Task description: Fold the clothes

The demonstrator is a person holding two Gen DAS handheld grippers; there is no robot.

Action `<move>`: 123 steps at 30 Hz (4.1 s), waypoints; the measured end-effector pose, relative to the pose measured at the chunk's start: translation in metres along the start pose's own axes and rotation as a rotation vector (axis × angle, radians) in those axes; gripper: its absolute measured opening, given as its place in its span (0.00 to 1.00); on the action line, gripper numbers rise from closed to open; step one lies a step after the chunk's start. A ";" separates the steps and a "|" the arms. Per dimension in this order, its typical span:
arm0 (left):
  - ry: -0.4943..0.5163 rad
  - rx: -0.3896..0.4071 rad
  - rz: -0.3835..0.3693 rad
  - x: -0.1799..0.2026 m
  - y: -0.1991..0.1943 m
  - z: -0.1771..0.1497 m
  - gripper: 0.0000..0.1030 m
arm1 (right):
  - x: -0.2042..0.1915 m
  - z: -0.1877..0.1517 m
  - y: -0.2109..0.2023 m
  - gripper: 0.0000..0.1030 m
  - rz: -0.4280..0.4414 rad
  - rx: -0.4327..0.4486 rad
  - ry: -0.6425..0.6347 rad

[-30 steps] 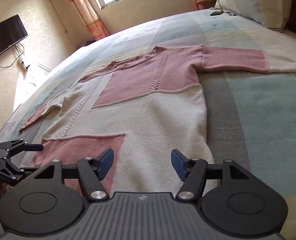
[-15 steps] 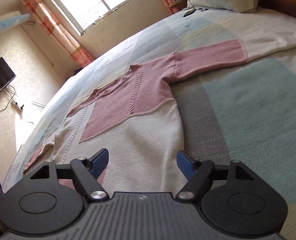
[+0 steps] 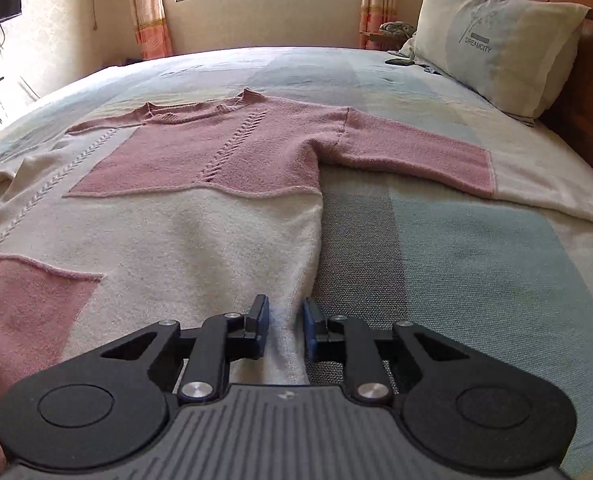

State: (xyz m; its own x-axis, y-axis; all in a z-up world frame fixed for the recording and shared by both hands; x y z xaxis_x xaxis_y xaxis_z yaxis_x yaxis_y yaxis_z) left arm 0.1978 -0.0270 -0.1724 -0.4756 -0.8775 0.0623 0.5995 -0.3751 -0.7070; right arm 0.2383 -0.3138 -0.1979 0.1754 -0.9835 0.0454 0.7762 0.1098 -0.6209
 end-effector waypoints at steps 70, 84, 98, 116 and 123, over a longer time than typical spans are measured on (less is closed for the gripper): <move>0.006 0.034 0.178 -0.005 -0.014 0.007 0.99 | -0.078 0.039 0.025 0.93 0.111 -0.032 0.121; -0.086 0.099 0.138 0.017 -0.017 0.031 0.99 | -0.077 -0.063 -0.067 1.00 0.042 0.078 0.107; -0.047 0.026 0.085 0.035 0.008 0.011 0.99 | -0.077 -0.065 -0.069 1.00 0.057 0.133 0.075; -0.049 0.105 -0.013 0.013 0.045 0.050 0.99 | -0.057 -0.024 -0.036 1.00 0.055 0.059 0.297; -0.126 0.122 0.013 -0.009 0.029 0.048 0.99 | -0.039 -0.013 -0.032 1.00 -0.041 0.012 0.312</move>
State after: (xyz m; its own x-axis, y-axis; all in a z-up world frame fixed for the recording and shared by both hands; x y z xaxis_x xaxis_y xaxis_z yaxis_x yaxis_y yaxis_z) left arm 0.2504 -0.0442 -0.1599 -0.3868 -0.9104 0.1470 0.6828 -0.3899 -0.6179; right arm 0.1984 -0.2806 -0.1897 -0.0489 -0.9835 -0.1739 0.7863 0.0694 -0.6140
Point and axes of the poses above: each gripper's, at about its wrist camera, not at the fingertips, and y roughly the way its jaws point, x to its right, z to its top, the point moved 8 cm from there along y, roughly the way its jaws point, and after that the axes turned 3 degrees about x, right-handed, at the moved point
